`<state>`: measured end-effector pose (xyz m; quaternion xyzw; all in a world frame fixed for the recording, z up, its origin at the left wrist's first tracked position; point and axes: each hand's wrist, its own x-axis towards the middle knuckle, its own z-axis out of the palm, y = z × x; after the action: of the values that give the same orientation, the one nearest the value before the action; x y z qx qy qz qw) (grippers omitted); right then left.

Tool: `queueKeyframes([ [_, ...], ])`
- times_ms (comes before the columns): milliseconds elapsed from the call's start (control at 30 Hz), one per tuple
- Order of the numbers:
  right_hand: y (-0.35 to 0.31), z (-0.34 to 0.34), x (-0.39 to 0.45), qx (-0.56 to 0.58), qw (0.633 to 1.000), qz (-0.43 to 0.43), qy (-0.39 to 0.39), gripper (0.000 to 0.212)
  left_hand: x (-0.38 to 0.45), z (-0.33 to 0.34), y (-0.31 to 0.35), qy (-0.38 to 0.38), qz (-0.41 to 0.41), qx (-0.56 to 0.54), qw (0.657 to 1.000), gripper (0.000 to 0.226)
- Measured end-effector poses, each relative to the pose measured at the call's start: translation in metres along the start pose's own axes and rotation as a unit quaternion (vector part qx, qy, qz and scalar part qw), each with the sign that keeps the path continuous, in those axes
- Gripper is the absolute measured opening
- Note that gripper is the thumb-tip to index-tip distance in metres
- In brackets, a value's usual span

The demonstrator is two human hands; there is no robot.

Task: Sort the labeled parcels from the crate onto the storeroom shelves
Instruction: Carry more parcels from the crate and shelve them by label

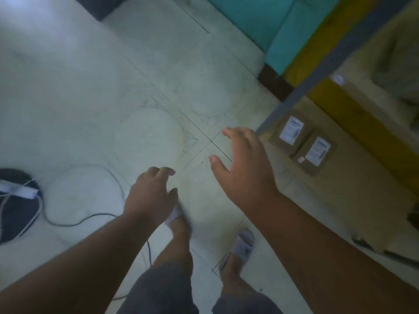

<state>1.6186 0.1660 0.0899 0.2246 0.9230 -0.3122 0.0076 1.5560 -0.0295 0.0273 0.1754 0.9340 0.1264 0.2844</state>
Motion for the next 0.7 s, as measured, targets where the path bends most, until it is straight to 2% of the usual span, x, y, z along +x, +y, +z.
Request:
queueKeyframes([
  [267,-0.235,-0.054,0.061,-0.033,0.991,-0.127,-0.009,0.049,-0.035,-0.237,-0.079,0.106,-0.019,0.013,0.994,0.046],
  [467,-0.345,-0.069,0.137,-0.071,0.974,-0.209,-0.051,0.054,-0.014,-0.332,-0.118,0.157,-0.054,-0.01,0.986,0.046],
  [700,-0.455,-0.043,0.286,-0.056,0.962,-0.269,-0.013,0.054,0.094,-0.435,-0.198,0.205,-0.103,0.0,0.973,0.047],
])
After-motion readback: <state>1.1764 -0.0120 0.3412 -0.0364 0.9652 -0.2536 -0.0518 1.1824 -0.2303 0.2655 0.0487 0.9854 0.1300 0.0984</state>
